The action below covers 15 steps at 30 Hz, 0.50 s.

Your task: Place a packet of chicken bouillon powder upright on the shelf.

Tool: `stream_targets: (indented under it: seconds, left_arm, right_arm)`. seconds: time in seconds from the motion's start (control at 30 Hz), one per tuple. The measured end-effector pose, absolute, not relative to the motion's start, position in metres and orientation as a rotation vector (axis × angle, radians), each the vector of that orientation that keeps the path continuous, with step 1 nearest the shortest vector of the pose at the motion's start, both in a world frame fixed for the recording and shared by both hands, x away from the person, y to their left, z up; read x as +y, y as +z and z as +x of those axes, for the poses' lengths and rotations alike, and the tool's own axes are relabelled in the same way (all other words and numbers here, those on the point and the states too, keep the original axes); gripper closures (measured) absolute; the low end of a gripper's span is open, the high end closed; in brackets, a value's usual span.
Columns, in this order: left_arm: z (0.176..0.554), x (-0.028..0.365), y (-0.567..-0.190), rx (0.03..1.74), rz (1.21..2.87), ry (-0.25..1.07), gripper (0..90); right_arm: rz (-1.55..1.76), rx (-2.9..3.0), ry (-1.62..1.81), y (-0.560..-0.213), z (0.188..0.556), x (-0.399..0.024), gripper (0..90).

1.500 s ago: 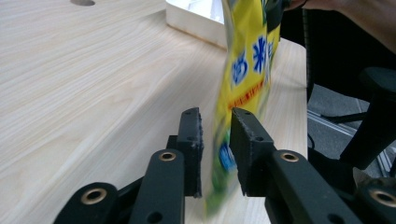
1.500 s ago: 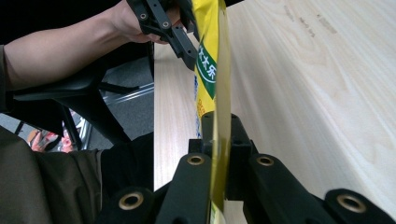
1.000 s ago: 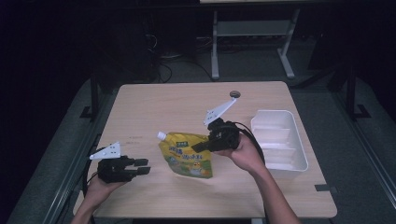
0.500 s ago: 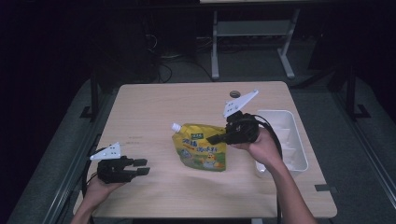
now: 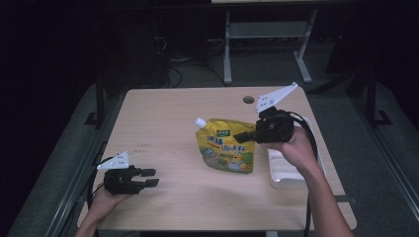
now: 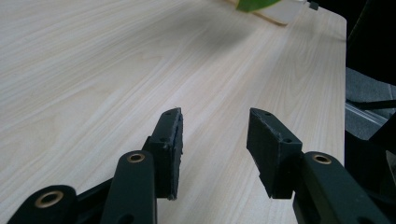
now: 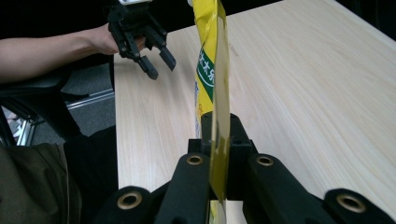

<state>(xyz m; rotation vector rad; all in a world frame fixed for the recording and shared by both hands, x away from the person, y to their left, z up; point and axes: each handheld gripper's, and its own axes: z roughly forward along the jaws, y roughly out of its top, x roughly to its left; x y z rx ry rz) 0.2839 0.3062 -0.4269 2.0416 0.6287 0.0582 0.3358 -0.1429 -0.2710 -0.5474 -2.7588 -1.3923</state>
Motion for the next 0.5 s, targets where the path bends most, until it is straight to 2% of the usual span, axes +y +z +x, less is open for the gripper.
stream_targets:
  seconds: [0.5]
  left_arm:
    - [0.285,0.311,-0.429,0.642,2.039,0.058,54.4]
  right_arm:
    - [-0.682,-2.777,-1.420,-0.257,0.334,-0.187,89.6]
